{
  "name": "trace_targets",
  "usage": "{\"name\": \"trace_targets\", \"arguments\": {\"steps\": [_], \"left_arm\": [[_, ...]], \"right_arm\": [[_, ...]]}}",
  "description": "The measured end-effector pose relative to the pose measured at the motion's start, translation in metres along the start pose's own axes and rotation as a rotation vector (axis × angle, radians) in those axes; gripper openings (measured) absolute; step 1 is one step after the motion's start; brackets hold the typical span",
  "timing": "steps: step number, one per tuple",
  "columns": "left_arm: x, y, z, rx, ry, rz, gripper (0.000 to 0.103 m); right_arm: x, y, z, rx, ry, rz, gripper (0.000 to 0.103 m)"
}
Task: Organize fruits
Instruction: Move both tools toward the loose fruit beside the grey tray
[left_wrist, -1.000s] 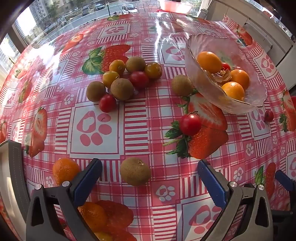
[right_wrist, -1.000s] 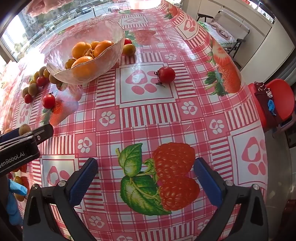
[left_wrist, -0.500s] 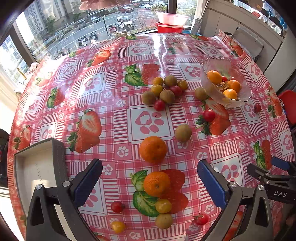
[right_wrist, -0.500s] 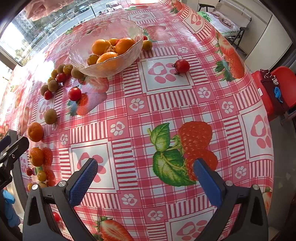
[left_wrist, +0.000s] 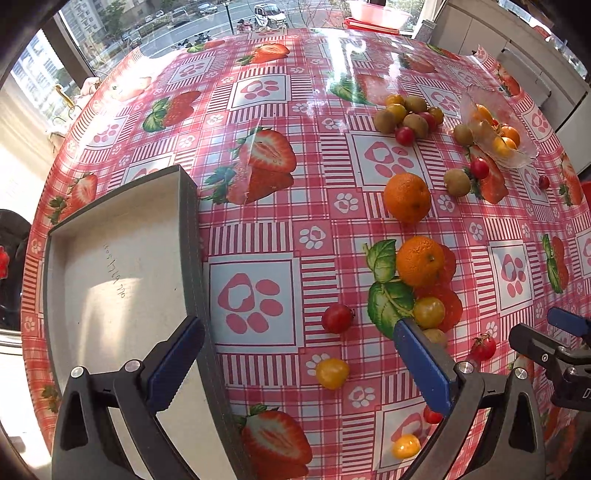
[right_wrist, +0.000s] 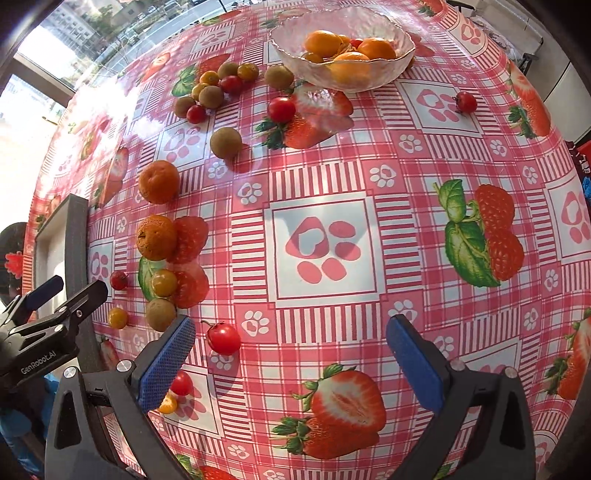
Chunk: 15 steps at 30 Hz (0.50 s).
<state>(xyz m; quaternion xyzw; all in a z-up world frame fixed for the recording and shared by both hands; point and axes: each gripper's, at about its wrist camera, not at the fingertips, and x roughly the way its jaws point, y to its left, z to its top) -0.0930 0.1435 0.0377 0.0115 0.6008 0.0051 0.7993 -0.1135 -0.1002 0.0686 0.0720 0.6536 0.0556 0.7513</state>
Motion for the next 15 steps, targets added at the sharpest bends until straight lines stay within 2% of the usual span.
{"name": "trace_targets", "arguments": {"steps": [5,15], "left_arm": [[0.004,0.002,0.008,-0.006,0.01,-0.014,0.103],[0.014,0.008,0.018,-0.007,0.039,-0.019,0.103]], "right_arm": [[0.005,0.022,-0.003,-0.036,0.018,-0.004,0.103],[0.024,0.035,-0.002,-0.035,0.033,0.0,0.103]]}}
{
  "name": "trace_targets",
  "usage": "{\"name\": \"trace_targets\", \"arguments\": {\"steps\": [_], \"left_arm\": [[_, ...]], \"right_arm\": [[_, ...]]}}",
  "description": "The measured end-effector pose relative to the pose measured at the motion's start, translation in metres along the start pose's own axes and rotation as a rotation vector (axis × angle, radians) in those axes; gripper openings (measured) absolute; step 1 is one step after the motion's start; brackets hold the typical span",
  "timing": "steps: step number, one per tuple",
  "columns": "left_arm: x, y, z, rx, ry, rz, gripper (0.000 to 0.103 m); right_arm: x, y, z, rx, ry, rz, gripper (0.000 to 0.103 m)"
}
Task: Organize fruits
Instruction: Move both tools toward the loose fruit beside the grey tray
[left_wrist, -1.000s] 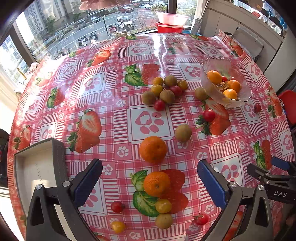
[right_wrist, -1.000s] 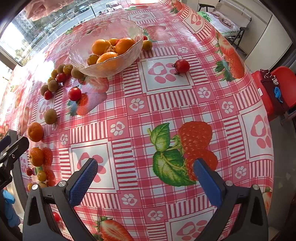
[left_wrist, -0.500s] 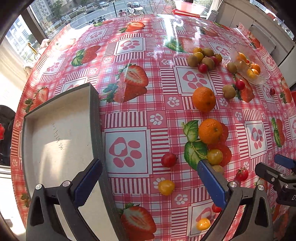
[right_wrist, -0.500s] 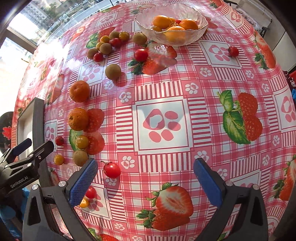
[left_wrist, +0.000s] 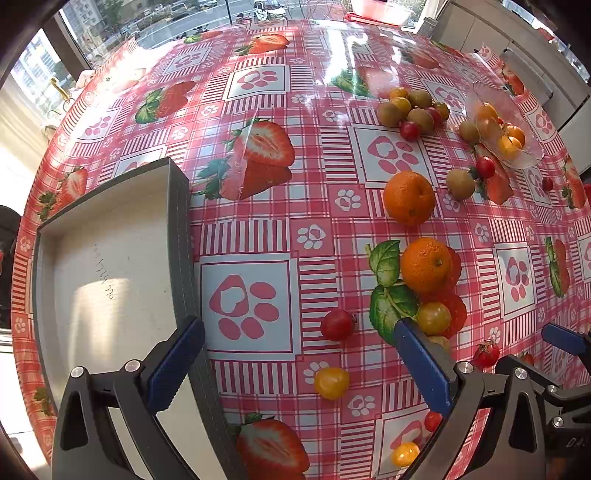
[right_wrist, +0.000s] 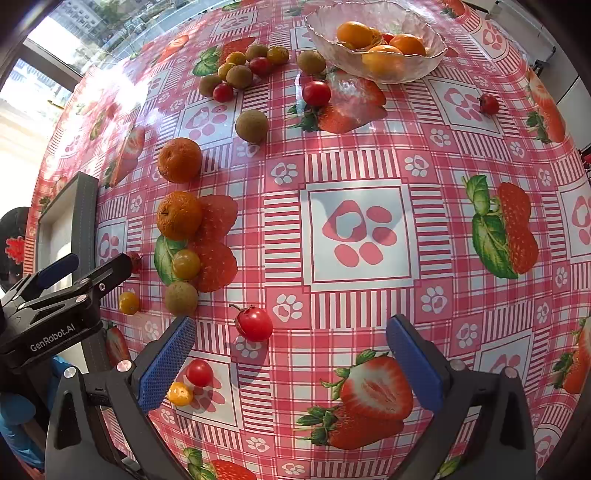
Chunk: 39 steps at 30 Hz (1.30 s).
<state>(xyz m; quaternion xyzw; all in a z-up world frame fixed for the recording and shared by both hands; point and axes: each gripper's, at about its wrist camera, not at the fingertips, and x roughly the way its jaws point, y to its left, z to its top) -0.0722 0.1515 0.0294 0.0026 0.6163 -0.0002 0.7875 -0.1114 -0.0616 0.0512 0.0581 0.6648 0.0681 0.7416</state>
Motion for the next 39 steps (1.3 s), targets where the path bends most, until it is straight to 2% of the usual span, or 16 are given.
{"name": "trace_targets", "arguments": {"steps": [14,31,32,33,35,39], "left_arm": [[0.013,0.009,0.004,0.009,0.022,0.009,0.103],[0.02,-0.006,0.003,0.039,0.021,0.04,0.103],[0.02,-0.007,0.004,0.045,0.017,0.045,0.102],[0.02,-0.009,0.004,0.051,0.017,0.049,0.094],[0.024,-0.012,0.004,0.062,0.038,0.048,0.088],[0.028,-0.014,0.002,0.047,0.047,0.042,0.088]], "right_arm": [[0.002,0.002,-0.006,-0.001,0.014,-0.002,0.103],[0.011,0.007,-0.008,-0.008,0.024,-0.021,0.103],[0.012,0.008,-0.008,-0.013,0.024,-0.025,0.103],[0.014,0.01,-0.008,-0.019,0.022,-0.028,0.103],[0.015,0.015,-0.007,-0.034,0.013,-0.036,0.103],[0.02,0.028,-0.007,-0.068,0.003,-0.057,0.097]]}}
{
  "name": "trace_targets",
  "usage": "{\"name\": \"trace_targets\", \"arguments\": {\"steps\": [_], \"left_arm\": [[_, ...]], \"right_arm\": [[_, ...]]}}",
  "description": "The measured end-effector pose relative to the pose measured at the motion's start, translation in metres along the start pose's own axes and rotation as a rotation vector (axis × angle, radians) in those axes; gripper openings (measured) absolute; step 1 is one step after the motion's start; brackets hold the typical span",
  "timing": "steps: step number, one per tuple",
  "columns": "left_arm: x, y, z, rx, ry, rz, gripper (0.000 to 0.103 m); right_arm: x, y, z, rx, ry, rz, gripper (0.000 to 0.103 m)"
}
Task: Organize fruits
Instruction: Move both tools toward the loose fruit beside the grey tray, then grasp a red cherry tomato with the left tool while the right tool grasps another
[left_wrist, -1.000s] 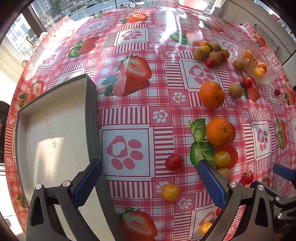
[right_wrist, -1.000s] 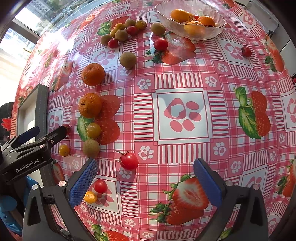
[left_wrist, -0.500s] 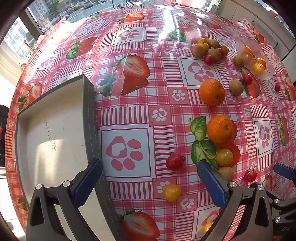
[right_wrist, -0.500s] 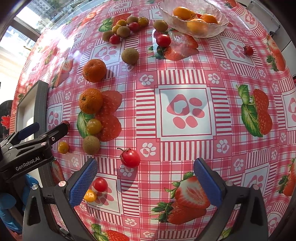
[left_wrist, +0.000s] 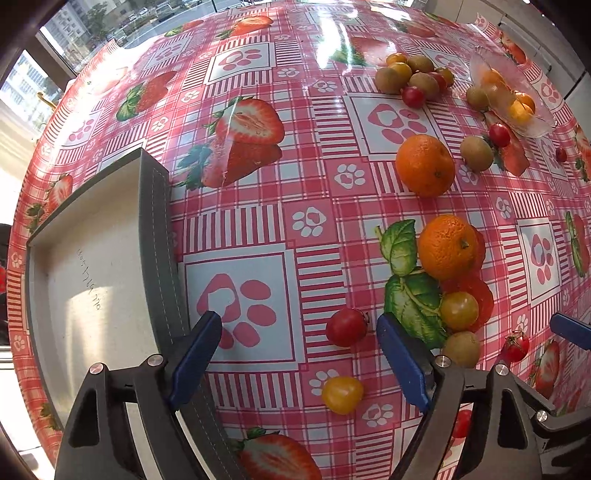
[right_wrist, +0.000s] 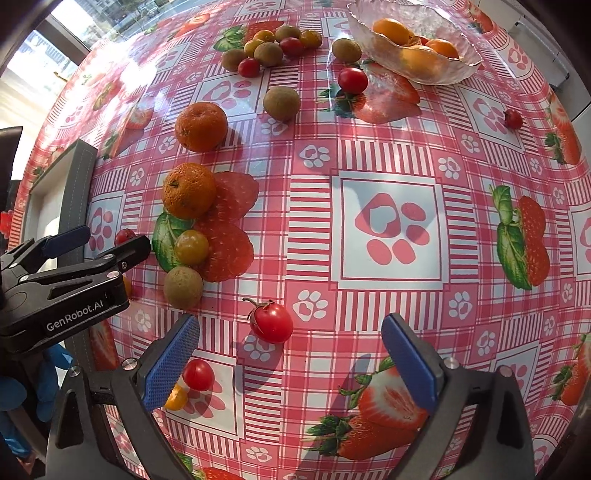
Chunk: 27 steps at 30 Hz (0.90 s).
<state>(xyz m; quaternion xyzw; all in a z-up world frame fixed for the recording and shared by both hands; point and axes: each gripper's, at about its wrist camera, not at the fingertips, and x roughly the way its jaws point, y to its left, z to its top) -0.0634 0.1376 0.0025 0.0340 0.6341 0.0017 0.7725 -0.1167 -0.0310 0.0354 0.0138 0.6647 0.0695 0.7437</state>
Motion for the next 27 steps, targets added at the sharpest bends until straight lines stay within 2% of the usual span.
{"name": "trace_targets", "arguments": {"steps": [3,5,8,10,12,13,15,20,27], "left_arm": [[0.0,-0.001,-0.001,-0.007,0.001,-0.003,0.088],[0.0,-0.001,-0.001,-0.012,0.002,-0.028,0.078],[0.0,-0.004,-0.002,-0.017,0.001,-0.027,0.076],[-0.003,-0.005,-0.002,-0.025,0.0,-0.057,0.066],[-0.008,-0.01,-0.005,-0.011,-0.01,-0.064,0.054],[-0.01,-0.013,-0.005,-0.002,-0.018,-0.07,0.048],[-0.014,-0.019,-0.008,0.022,-0.03,-0.079,0.023],[-0.024,-0.018,-0.01,-0.005,-0.043,-0.145,0.022],[-0.051,-0.005,-0.022,-0.036,-0.072,-0.163,0.022]], "right_arm": [[0.005,0.007,0.002,-0.011,0.013,-0.001,0.085],[0.005,0.013,0.002,-0.028,0.002,-0.03,0.08],[0.005,0.024,0.002,-0.061,-0.003,-0.077,0.07],[0.005,0.029,0.001,-0.086,-0.008,-0.095,0.058],[0.003,0.034,-0.001,-0.103,-0.02,-0.1,0.032],[0.001,0.033,-0.001,-0.102,-0.022,-0.085,0.025],[0.0,0.031,0.0,-0.081,-0.019,-0.058,0.024],[-0.009,0.016,0.002,0.007,-0.021,0.053,0.024],[-0.024,0.013,0.0,0.013,-0.031,0.088,0.024]]}}
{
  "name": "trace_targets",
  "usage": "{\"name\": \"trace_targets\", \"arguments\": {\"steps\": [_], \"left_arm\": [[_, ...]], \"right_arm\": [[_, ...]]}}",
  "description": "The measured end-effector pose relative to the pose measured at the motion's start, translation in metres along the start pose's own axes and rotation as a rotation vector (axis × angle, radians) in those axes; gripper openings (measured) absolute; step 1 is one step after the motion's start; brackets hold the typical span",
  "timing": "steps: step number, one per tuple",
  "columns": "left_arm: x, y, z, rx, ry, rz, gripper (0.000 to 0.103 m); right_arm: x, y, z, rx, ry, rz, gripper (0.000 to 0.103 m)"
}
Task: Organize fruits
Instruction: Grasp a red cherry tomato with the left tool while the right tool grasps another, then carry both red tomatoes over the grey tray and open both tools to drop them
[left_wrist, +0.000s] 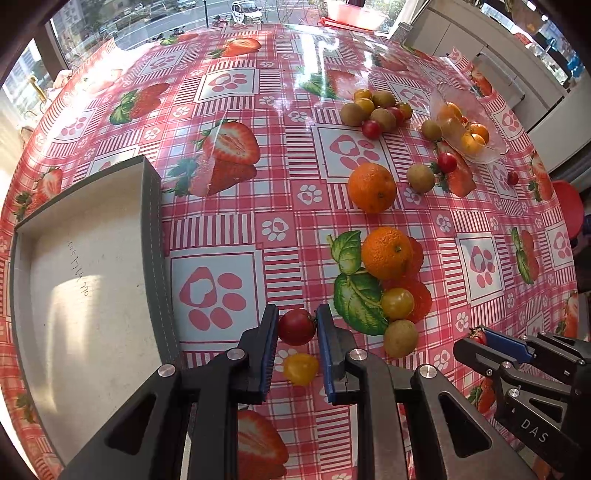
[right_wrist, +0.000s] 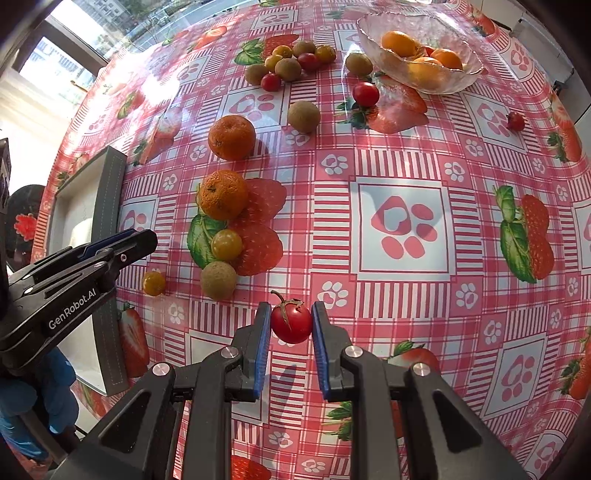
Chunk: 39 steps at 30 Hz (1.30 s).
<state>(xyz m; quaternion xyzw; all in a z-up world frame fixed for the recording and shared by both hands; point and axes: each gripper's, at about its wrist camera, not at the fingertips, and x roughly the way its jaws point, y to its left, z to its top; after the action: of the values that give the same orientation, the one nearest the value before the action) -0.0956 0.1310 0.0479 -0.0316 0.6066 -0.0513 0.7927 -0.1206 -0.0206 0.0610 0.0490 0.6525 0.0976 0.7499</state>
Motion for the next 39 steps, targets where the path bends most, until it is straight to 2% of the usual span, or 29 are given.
{"name": "trace_targets", "arguments": {"steps": [5,14,27,32,39], "left_arm": [[-0.019,0.015,-0.008,-0.019,-0.025,0.007,0.022],[-0.04,0.072,-0.019,-0.095,-0.057,0.062,0.022],[-0.036,0.16,-0.073,-0.232,0.007,0.184,0.022],[-0.028,0.18,-0.088,-0.267,0.032,0.206,0.022],[-0.018,0.187,-0.099,-0.273,0.049,0.217,0.023]], "right_arm": [[-0.006,0.023,0.006,-0.032,-0.012,0.018,0.024],[-0.008,0.082,0.016,-0.121,-0.01,0.073,0.024],[0.021,0.205,0.014,-0.293,0.052,0.217,0.024],[0.05,0.234,0.007,-0.333,0.104,0.214,0.024],[0.073,0.246,0.005,-0.369,0.146,0.185,0.025]]}}
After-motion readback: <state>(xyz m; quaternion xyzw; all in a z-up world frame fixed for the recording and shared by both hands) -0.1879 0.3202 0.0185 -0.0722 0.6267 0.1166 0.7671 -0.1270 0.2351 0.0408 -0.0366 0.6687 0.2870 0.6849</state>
